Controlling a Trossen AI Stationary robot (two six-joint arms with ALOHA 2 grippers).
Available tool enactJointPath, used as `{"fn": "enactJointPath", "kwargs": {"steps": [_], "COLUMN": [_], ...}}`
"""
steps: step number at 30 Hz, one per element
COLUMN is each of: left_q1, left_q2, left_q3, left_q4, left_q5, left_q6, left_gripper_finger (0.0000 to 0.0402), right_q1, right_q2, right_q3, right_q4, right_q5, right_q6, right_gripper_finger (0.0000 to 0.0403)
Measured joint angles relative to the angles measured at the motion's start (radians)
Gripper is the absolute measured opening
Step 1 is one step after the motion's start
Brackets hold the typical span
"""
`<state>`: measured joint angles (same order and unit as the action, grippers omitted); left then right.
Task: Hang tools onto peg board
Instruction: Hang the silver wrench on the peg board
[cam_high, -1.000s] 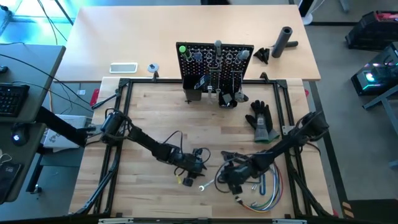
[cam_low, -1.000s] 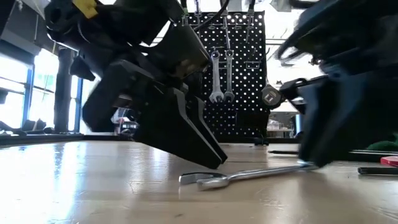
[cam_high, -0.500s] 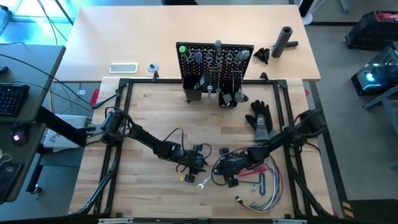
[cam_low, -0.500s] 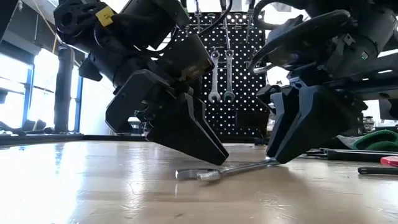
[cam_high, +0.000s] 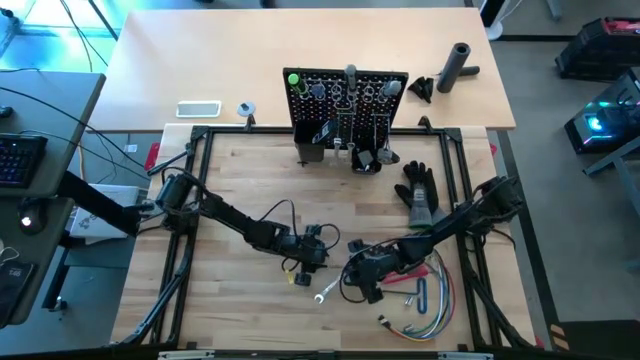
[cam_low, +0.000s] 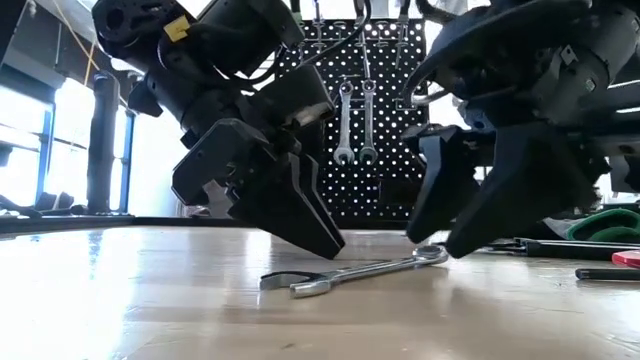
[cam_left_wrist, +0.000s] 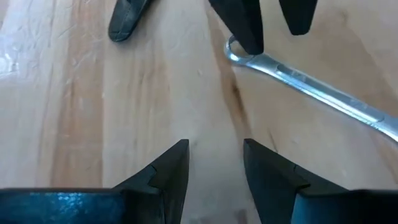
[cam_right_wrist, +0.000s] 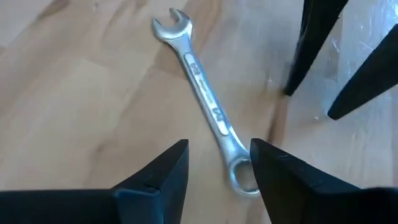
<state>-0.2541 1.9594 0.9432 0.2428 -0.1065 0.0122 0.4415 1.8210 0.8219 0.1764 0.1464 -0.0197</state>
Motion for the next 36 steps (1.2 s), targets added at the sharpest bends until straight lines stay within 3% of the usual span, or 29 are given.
{"fn": "enactJointPath", "kwargs": {"steps": [7,13,19,25,29,36], "left_q1": [0.007,0.007,0.006,0.006,0.002,0.010], "left_q2": [-0.010,-0.012,-0.012,-0.014,-0.020,-0.121], "left_q3": [0.000,0.001,0.002,0.004,0.005,0.000], "left_q4": [-0.022,-0.031,-0.038,-0.061,-0.094,-0.169], "left_q5": [-0.004,0.000,0.003,-0.007,-0.097,-0.328], "left_q6": [0.002,0.009,0.008,0.008,-0.003,0.008], "left_gripper_finger": [0.0145,0.0145,0.0145,0.0145,0.0145,0.0145], "right_q1": [-0.034,-0.076,-0.117,-0.168,-0.195,-0.242], "right_q2": [0.000,0.024,0.065,0.067,0.064,0.063], "right_q3": [0.000,0.001,0.004,0.007,0.009,0.009], "right_q4": [0.008,0.035,0.051,0.011,-0.037,-0.047], "right_q5": [-0.023,-0.173,-0.194,-0.166,-0.127,-0.120], "right_q6": [-0.048,-0.067,-0.050,-0.026,-0.005,0.021], "right_gripper_finger": [0.0144,0.0129,0.0103,0.0043,0.0013,0.0010]}}
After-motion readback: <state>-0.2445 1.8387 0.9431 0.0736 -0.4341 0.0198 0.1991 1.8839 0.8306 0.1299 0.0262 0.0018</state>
